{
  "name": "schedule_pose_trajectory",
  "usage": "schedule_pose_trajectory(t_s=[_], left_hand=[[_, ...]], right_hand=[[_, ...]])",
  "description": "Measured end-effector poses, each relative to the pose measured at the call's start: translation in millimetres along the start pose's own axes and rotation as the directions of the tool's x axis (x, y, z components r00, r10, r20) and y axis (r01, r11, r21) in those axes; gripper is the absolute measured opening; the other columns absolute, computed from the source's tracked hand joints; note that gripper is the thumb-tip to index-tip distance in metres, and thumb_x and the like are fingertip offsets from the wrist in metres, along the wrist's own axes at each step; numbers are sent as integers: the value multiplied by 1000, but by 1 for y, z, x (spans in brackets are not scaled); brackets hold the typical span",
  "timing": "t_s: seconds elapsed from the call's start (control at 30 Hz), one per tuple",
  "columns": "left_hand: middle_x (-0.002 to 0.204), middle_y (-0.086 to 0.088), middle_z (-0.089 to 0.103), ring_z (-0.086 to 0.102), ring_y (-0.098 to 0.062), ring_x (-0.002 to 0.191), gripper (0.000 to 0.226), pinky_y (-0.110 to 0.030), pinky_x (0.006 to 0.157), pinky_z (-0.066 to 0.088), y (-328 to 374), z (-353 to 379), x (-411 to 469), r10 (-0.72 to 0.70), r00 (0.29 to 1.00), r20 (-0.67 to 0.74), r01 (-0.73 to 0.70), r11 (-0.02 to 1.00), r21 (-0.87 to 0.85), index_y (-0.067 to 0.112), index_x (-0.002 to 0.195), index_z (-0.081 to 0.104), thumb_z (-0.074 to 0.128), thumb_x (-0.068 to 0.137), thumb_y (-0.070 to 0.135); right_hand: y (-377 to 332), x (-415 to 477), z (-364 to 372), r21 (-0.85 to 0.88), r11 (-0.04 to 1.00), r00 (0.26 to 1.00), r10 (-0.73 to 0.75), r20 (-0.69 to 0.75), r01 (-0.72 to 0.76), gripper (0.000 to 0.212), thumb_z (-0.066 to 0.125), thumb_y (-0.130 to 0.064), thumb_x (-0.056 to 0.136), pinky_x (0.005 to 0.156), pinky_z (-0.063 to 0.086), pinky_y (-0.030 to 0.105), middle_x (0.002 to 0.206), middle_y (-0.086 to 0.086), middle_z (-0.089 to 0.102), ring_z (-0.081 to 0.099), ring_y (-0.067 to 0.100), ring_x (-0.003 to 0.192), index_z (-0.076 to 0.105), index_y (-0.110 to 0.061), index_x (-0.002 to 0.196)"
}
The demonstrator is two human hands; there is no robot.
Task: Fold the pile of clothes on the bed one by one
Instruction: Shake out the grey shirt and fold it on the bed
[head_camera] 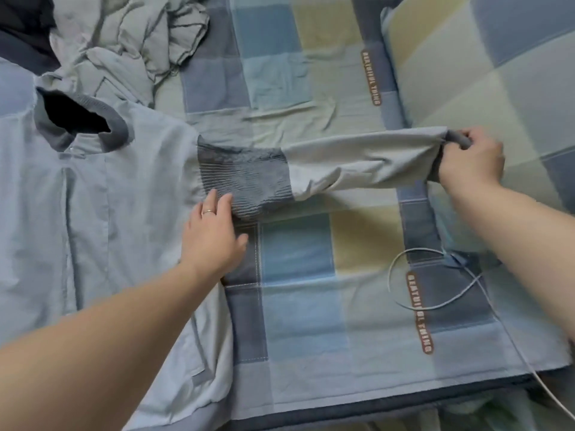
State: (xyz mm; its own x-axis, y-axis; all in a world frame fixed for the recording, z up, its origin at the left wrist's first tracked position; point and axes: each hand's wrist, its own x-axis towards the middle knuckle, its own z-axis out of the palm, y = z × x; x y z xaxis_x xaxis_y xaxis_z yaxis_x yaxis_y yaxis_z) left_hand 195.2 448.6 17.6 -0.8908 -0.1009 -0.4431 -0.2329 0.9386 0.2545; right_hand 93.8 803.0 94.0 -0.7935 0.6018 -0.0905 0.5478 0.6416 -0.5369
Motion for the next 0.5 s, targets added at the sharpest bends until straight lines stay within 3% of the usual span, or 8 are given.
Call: schedule_pose_trajectory(t_s=[0.07, 0.17, 0.27, 0.3, 0.4, 0.5], left_hand=[[168, -5, 10, 16, -34, 151, 90, -49, 119, 26, 16, 3, 17, 5, 1000, 21, -5, 1000, -3, 27, 157, 17, 71, 86, 40], [169, -3, 8, 16, -34, 152, 94, -50, 120, 26, 29, 13, 33, 27, 990, 137, -36, 997, 67, 33, 158, 14, 73, 85, 44], [168, 0, 12, 19, -33, 151, 90, -52, 120, 25, 29, 24, 41, 21, 951, 310, -69, 987, 144, 38, 157, 18, 71, 85, 47], [168, 1, 12, 18, -32, 151, 90, -52, 120, 24, 27, 27, 43, 20, 940, 341, -79, 984, 160, 39, 157, 18, 71, 85, 48], [169, 2, 10, 15, -33, 152, 90, -53, 119, 24, 21, 33, 47, 73, 957, 279, -125, 977, 174, 40, 156, 16, 71, 85, 47], [169, 1, 6, 15, -41, 151, 89, -55, 119, 24, 11, 40, 58, 100, 971, 216, -140, 974, 177, 43, 156, 14, 71, 87, 43]], right_hand=[[10, 14, -11, -19, 1000, 1000, -4, -3, 4, 32, 48, -9, 86, 92, 47, 35, 114, 16, 69, 61, 36, 110, 72, -17, 106], [30, 19, -11, -112, 983, 989, -141, 48, 145, 32, 40, -16, 75, 99, 46, 42, 114, 16, 67, 56, 40, 112, 69, -25, 86], [45, 5, -3, -505, 830, 964, -133, 230, 235, 23, 55, -15, 87, 106, 33, 42, 137, 6, 53, 40, 34, 129, 75, -23, 96], [47, -1, 1, -557, 786, 954, -131, 271, 267, 24, 59, -13, 86, 108, 29, 42, 145, 2, 47, 34, 31, 135, 75, -24, 101], [46, -21, 19, -427, 759, 864, -361, 350, 491, 36, 57, -9, 79, 106, 28, 44, 149, 5, 45, 34, 31, 138, 71, -20, 110], [35, -45, 54, -251, 706, 725, -520, 452, 662, 56, 48, -19, 73, 105, 32, 49, 146, 8, 50, 41, 35, 136, 66, -19, 126]])
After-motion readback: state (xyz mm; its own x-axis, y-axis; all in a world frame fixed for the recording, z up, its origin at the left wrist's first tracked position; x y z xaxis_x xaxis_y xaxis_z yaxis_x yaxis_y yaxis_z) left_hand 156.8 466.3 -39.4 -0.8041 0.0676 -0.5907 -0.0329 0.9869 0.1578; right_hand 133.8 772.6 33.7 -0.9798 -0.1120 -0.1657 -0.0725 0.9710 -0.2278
